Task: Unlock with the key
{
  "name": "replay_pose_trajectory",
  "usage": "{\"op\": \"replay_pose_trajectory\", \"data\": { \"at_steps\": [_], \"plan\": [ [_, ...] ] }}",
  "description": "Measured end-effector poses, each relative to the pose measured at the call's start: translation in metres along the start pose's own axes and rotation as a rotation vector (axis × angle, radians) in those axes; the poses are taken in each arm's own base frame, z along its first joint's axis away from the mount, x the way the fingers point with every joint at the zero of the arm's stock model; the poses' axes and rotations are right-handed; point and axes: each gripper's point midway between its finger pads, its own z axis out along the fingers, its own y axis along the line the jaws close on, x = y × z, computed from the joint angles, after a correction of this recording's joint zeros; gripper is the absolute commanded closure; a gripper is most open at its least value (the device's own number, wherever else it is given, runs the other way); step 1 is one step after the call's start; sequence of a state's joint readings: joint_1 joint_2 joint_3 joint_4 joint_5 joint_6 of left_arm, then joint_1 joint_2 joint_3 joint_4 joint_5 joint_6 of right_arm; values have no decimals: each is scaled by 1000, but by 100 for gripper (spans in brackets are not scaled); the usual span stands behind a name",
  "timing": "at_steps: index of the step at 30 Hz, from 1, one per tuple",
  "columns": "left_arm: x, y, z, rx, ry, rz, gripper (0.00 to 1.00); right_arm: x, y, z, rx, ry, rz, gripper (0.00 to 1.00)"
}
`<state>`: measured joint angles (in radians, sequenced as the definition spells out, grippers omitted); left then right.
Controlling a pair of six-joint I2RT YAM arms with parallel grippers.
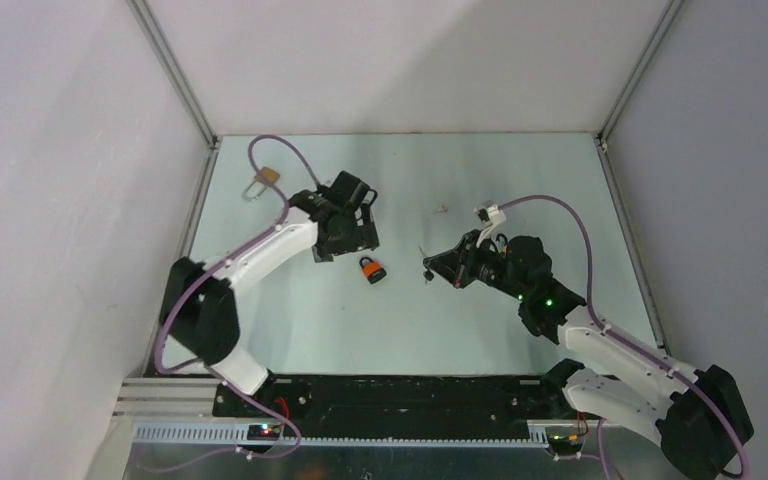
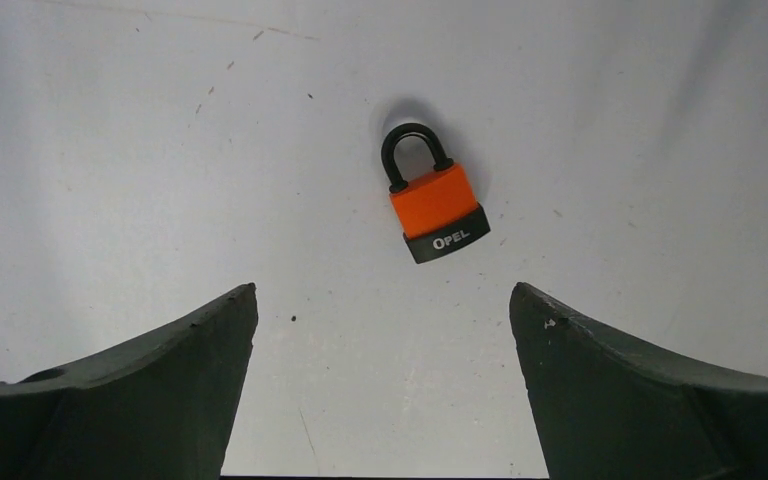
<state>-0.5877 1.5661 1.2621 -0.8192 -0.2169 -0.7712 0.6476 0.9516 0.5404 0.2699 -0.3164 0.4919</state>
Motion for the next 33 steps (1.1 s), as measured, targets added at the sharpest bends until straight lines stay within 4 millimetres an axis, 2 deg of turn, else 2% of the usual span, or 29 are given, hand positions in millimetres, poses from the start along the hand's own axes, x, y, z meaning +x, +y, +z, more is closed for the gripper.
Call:
{"op": "replay_pose_trajectory", "data": {
  "at_steps": [9,23,33],
  "plan": [
    [25,-8,49,-122,193,-26,4,4,-1,-8,30,8,-18,100],
    [38,-16,97,-199,289,-41,18,26,-14,-21,68,14,-2,100],
    [49,-21,100,-192,336,-83,20,30,-17,-22,72,13,17,100]
  ]
}}
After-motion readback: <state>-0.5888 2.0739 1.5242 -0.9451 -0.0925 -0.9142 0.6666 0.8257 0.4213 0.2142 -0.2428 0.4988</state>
